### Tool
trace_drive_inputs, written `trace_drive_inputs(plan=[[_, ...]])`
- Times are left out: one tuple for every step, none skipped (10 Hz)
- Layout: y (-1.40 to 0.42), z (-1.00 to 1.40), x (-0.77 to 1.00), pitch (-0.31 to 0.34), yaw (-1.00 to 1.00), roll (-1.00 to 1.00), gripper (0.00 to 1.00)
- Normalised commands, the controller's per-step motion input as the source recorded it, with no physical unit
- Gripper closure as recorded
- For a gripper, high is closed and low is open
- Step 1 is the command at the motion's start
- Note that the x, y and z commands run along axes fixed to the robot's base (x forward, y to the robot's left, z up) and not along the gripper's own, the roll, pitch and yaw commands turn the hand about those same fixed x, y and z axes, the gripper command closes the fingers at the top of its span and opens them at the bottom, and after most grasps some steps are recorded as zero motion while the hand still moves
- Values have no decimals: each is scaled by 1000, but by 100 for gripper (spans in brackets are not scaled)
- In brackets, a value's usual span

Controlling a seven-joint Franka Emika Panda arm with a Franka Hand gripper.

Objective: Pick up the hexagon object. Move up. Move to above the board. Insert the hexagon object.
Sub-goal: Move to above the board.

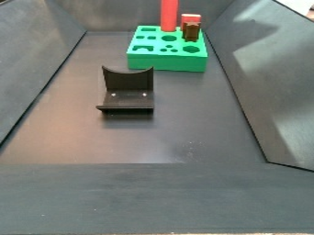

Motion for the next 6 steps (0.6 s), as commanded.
trace_drive_inputs(plan=[[-1000, 62, 442, 414, -127, -8, 100], [-1000, 62, 451, 368, -92, -53, 100], [-1000, 66, 450, 216, -27, -8, 100], [-1000, 70, 448, 168, -7, -3, 100], [-1000, 72, 465, 124, 0, -23, 100], [-1000, 75, 473, 114, 4, -10, 100]])
